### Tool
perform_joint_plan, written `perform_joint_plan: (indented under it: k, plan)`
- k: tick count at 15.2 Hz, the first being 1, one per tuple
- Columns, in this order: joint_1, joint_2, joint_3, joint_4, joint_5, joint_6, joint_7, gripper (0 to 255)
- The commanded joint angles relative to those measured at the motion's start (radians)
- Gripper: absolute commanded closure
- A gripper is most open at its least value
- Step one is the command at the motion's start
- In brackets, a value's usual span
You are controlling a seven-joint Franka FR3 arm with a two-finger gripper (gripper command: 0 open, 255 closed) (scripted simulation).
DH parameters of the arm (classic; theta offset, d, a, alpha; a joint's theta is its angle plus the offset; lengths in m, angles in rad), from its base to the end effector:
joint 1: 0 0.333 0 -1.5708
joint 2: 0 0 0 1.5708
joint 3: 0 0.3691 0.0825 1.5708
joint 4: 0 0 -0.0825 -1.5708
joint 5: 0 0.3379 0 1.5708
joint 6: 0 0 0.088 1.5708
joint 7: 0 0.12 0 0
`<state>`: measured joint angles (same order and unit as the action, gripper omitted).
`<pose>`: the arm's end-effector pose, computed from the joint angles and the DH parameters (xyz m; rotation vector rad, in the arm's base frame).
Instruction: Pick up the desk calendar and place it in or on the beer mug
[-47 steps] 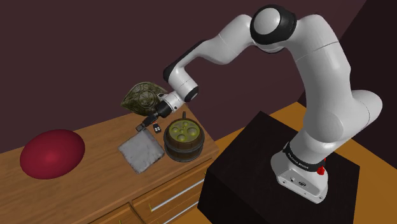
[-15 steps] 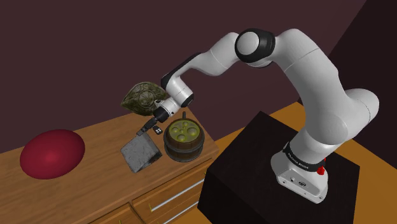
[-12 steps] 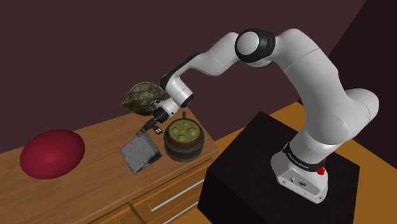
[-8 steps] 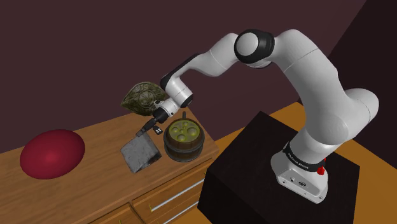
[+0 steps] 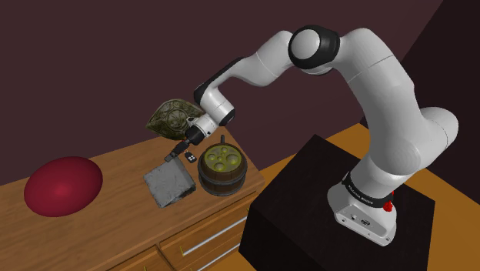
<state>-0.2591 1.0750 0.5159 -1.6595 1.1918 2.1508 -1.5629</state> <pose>0.6278 0.1648 0.1083 -1.7344 -0.5479 -0.3863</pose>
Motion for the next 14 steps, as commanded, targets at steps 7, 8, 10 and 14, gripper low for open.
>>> perform_joint_plan:
  k: [7, 8, 10, 14]
  plan:
    - [-0.021, -0.098, 0.024, -0.065, 0.016, -0.002, 0.035, 255]
    - [-0.024, -0.110, 0.027, -0.073, 0.018, -0.002, 0.039, 255]
    - [-0.030, -0.134, 0.033, -0.088, 0.021, -0.004, 0.050, 255]
    - [-0.041, -0.182, 0.044, -0.115, 0.028, -0.009, 0.071, 255]
